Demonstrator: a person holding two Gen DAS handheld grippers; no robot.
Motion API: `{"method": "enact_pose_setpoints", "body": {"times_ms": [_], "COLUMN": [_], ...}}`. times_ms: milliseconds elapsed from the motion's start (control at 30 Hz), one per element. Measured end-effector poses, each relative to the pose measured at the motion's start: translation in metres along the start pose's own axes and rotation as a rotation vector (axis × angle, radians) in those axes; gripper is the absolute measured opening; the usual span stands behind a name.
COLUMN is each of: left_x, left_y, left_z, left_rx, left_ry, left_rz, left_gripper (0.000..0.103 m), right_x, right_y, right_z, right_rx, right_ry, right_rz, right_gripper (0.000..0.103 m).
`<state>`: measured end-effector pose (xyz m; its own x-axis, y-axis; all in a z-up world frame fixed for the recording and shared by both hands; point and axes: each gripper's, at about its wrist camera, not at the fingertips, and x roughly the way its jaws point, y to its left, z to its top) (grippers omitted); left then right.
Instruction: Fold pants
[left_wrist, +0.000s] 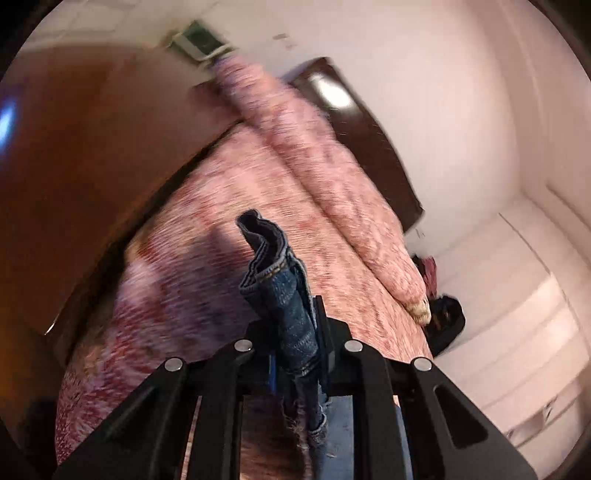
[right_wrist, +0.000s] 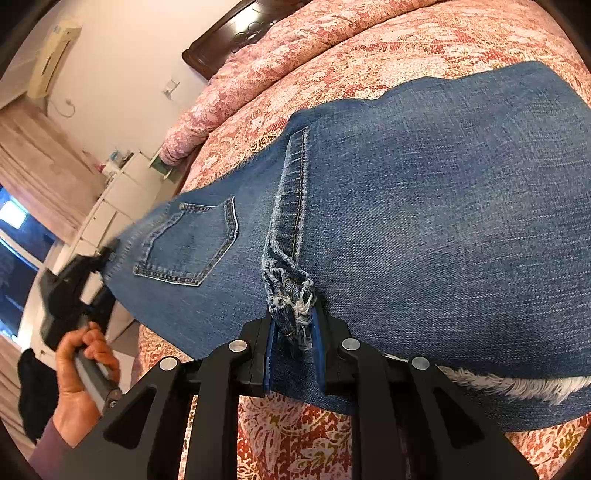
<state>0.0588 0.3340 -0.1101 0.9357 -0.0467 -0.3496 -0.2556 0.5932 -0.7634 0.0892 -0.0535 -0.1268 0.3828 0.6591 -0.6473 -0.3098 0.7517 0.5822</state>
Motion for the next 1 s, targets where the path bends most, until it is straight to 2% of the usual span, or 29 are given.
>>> {"method": "enact_pose_setpoints", "body": {"times_ms": [200, 333, 367, 400, 467, 567, 600, 700, 767, 800, 1000], "left_x": [-0.008, 0.003, 0.007, 0.011, 0.019, 0.025, 0.025, 0.022, 0.02, 0.019, 0.026], "left_y": [-0.082, -0.134, -0.145, -0.153, -0.171, -0.189, -0.194, -0.212, -0.223, -0.229, -0.255], "left_z": [-0.006, -0.028, -0.034, -0.04, -0.055, -0.074, -0.082, -0.103, -0.12, -0.13, -0.184], "left_rx": [0.202, 0.323, 0.344, 0.368, 0.422, 0.476, 0.489, 0.553, 0.589, 0.612, 0.683], "left_ry": [0.014, 0.095, 0.119, 0.141, 0.189, 0.243, 0.255, 0.29, 0.321, 0.334, 0.435], "left_rz": [-0.106, -0.182, -0.192, -0.197, -0.212, -0.226, -0.231, -0.242, -0.255, -0.26, -0.283], "left_gripper": [0.014, 0.014, 0.014, 0.014, 0.014, 0.014, 0.014, 0.014, 0.014, 0.014, 0.014], "right_x": [-0.001, -0.003, -0.005, -0.008, -0.019, -0.041, -0.05, -0.082, -0.1, -0.112, -0.158], "right_y": [-0.004, -0.001, 0.002, 0.007, 0.02, 0.027, 0.024, -0.002, -0.03, -0.045, -0.107], "right_z": [0.0, 0.002, 0.004, 0.007, 0.009, 0.005, 0.003, -0.002, -0.006, -0.007, -0.006], "right_rx": [0.015, 0.011, -0.003, -0.018, -0.049, -0.049, -0.04, 0.057, 0.174, 0.228, 0.435], "right_ry": [-0.004, 0.013, 0.027, 0.04, 0.059, 0.114, 0.124, 0.119, 0.085, 0.04, -0.232], "right_rz": [0.023, 0.017, 0.028, 0.048, 0.091, 0.227, 0.235, 0.334, 0.403, 0.431, 0.482], "right_gripper": [0.015, 0.018, 0.03, 0.05, 0.074, 0.074, 0.074, 0.074, 0.074, 0.074, 0.074]}}
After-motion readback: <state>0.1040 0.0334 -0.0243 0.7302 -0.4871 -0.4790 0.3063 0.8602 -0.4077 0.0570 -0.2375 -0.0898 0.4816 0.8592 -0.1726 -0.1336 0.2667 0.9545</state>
